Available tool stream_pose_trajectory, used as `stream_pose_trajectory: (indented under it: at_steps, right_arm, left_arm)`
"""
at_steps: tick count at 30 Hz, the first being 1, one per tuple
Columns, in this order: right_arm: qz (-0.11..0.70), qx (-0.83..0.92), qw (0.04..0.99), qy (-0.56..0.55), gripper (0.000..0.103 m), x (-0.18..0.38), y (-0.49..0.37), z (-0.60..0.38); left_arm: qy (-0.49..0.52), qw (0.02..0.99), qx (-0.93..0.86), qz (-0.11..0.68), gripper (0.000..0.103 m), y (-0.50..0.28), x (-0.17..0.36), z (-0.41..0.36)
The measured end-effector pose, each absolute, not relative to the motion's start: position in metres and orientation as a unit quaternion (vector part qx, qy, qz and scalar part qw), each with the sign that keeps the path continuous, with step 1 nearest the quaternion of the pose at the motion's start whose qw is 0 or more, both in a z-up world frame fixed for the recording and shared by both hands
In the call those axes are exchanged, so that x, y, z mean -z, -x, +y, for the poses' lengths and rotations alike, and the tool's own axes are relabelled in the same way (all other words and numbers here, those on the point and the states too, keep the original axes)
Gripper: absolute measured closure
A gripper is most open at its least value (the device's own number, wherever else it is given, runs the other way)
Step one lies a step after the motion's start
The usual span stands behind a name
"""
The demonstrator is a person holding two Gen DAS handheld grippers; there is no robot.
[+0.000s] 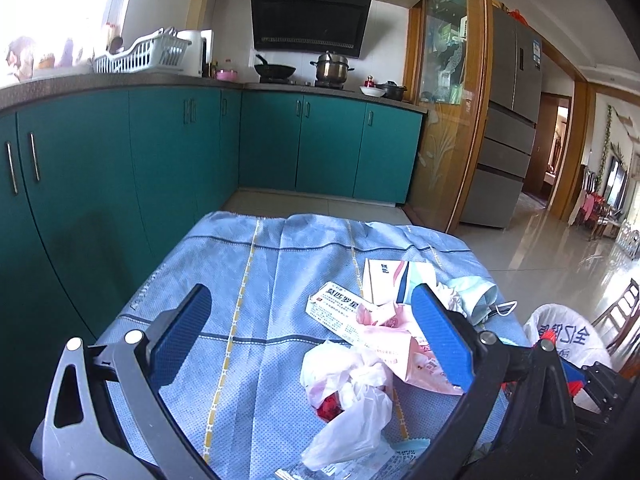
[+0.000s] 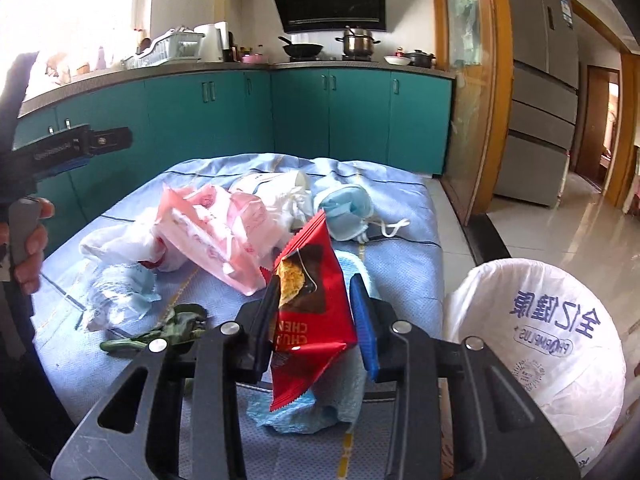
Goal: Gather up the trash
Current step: 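Grasp the red snack bag with the right gripper, then grasp the white plastic bag with the left gripper while the right gripper holds the red bag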
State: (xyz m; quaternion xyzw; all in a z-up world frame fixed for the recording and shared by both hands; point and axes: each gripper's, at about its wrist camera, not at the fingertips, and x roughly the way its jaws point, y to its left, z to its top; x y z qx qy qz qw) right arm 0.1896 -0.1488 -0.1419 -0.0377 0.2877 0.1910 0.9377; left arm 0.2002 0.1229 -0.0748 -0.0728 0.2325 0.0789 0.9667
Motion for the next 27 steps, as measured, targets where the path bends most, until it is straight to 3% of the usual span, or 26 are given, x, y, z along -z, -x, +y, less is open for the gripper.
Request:
stream_pose_trajectory:
  at_steps: [6,8,10,14,15,19,24,26,27]
  right_arm:
    - [0.301,-0.169,0.938,0.032,0.066,0.146,-0.196,-0.154]
    - [0.307,-0.171,0.936,0.033,0.058,0.148,-0.198,-0.153]
    - [0.309,-0.164,0.936,0.042,0.045,0.15,-0.198,-0.15]
    - [0.31,-0.165,0.935,0.04,0.044,0.151,-0.198,-0.15]
    - [0.309,-0.172,0.935,0.036,0.045,0.15,-0.198,-0.151]
    - [0.306,-0.196,0.931,0.03,0.065,0.149,-0.194,-0.149]
    - [0.308,-0.201,0.929,0.034,0.07,0.149,-0.194,-0.145]
    - [0.31,-0.199,0.929,0.037,0.07,0.15,-0.195,-0.143]
    - [0.312,-0.198,0.929,0.039,0.069,0.15,-0.195,-0.143]
  left_arm:
    - [0.095,0.959,-0.068,0.258,0.003,-0.204,0.079,0.138]
    - [0.099,0.957,-0.062,0.267,0.003,-0.204,0.08,0.14]
    - [0.096,0.952,-0.033,0.288,0.003,-0.206,0.085,0.139]
    - [0.075,0.944,0.013,0.32,0.003,-0.202,0.097,0.131]
    - [0.067,0.942,0.018,0.328,0.003,-0.201,0.101,0.129]
    - [0.028,0.935,0.029,0.353,0.003,-0.195,0.116,0.12]
    - [0.025,0.925,0.052,0.376,0.003,-0.199,0.131,0.11]
    - [0.015,0.923,0.049,0.381,0.008,-0.201,0.135,0.106]
    - [0.011,0.922,0.05,0.383,0.02,-0.202,0.137,0.104]
